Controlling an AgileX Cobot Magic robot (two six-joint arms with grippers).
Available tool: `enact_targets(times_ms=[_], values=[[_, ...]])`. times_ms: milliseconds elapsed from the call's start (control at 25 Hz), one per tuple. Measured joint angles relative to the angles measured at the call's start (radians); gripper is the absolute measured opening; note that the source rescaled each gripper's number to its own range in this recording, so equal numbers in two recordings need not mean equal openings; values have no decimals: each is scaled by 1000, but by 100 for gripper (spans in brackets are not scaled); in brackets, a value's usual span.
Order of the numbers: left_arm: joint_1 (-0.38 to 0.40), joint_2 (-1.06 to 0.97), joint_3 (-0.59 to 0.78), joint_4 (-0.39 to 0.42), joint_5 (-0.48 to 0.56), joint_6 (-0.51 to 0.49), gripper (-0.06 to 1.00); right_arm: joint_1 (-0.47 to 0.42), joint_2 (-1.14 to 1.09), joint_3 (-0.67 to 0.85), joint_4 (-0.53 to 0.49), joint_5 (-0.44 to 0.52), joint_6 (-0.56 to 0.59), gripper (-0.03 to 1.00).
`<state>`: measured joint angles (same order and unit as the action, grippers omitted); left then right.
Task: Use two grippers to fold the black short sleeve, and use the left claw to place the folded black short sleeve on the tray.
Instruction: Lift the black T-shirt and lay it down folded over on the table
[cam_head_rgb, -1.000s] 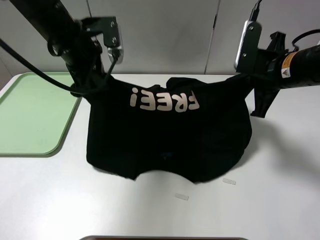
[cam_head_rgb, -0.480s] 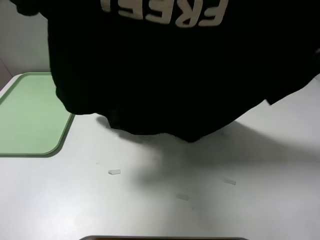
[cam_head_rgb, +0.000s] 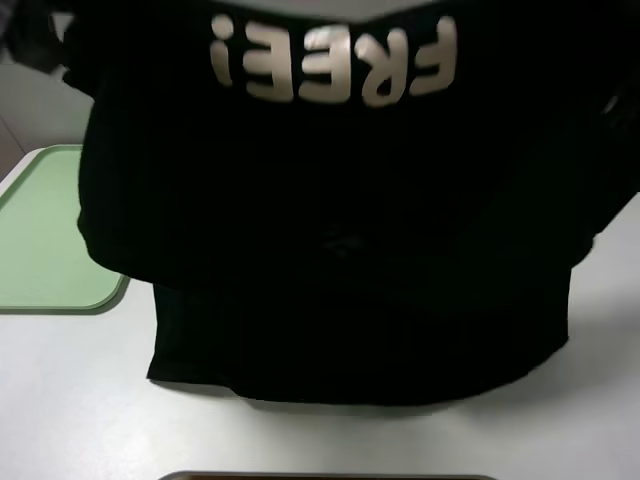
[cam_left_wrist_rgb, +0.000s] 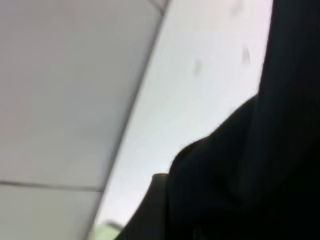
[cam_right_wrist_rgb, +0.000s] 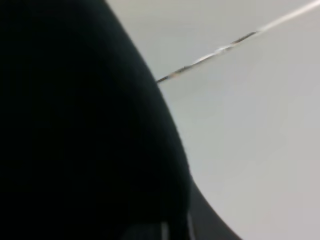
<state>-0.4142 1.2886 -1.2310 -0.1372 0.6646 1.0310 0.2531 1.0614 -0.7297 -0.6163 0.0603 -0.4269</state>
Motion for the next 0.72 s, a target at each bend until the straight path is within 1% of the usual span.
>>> enact_targets(times_ms=[80, 200, 400, 480, 600, 720], values=[[0, 63, 50, 55, -56, -27, 0, -22, 114, -24, -6, -20, 0, 0], [0, 157, 102, 176, -144, -113, 0, -58, 286, -98, 3, -24, 1, 0], [0, 275, 118, 407, -229, -298, 0, -72, 474, -217, 11, -33, 1, 0], [0, 302, 118, 469, -244, -349, 0, -72, 502, -238, 11, -40, 1, 0], [0, 325, 118, 508, -248, -373, 0, -72, 577, -276, 10, -60, 0, 0], [0, 334, 118, 515, -247, -369, 0, -72, 628, -278, 9, -60, -22, 0]])
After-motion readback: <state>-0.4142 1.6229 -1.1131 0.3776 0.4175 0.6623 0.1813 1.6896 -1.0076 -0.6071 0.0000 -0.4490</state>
